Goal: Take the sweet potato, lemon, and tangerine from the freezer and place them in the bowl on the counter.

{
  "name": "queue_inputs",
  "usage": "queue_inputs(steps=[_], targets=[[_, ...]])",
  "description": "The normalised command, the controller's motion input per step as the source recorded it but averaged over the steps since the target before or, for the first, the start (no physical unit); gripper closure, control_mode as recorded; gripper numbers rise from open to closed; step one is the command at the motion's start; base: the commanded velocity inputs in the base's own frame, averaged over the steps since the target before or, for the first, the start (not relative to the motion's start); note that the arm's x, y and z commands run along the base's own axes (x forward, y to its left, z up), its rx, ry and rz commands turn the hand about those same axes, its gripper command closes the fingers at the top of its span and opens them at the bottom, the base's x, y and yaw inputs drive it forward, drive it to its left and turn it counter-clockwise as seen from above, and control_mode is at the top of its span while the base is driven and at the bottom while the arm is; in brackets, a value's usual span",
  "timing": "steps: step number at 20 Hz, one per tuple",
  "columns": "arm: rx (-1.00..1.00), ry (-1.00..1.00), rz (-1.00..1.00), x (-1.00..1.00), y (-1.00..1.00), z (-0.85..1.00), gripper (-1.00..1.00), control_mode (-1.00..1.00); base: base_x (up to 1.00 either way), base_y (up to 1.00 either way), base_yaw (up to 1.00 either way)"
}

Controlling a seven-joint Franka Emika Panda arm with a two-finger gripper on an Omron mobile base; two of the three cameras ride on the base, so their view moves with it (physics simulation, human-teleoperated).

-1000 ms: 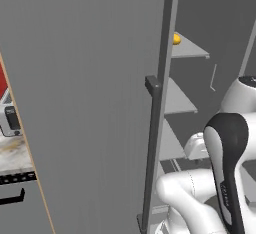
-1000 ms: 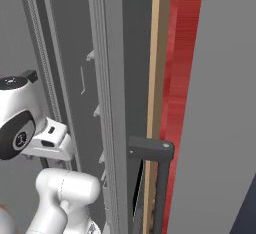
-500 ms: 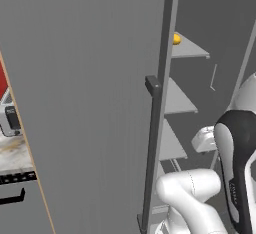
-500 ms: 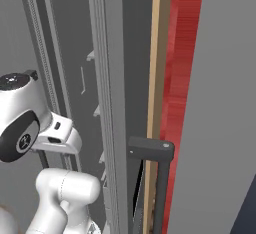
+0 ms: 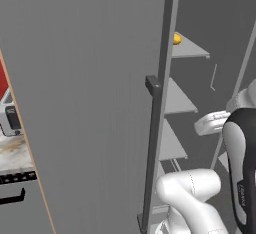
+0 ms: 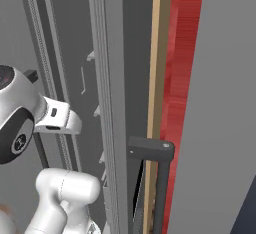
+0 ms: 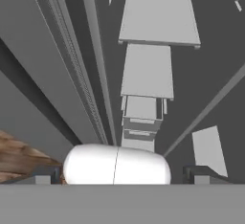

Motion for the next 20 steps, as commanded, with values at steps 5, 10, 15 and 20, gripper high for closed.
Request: queue_inputs(steps=[5,10,15,20], targets=[[0.0,-0.09,0.05,0.39,-0.1,0.51,-1.0,-1.0,0.0,0.0,0.0],[0.02,-0.06,0.0,0.48,-0.19,0.37,-1.0,-1.0,0.0,0.0,0.0],[0.01,-0.04,0.0,0.68,-0.03,0.17,-1.0,-1.0,0.0,0.0,0.0],[0.0,-0.04,0.0,0.63,-0.01,0.09,-1.0,-1.0,0.0,0.0,0.0]])
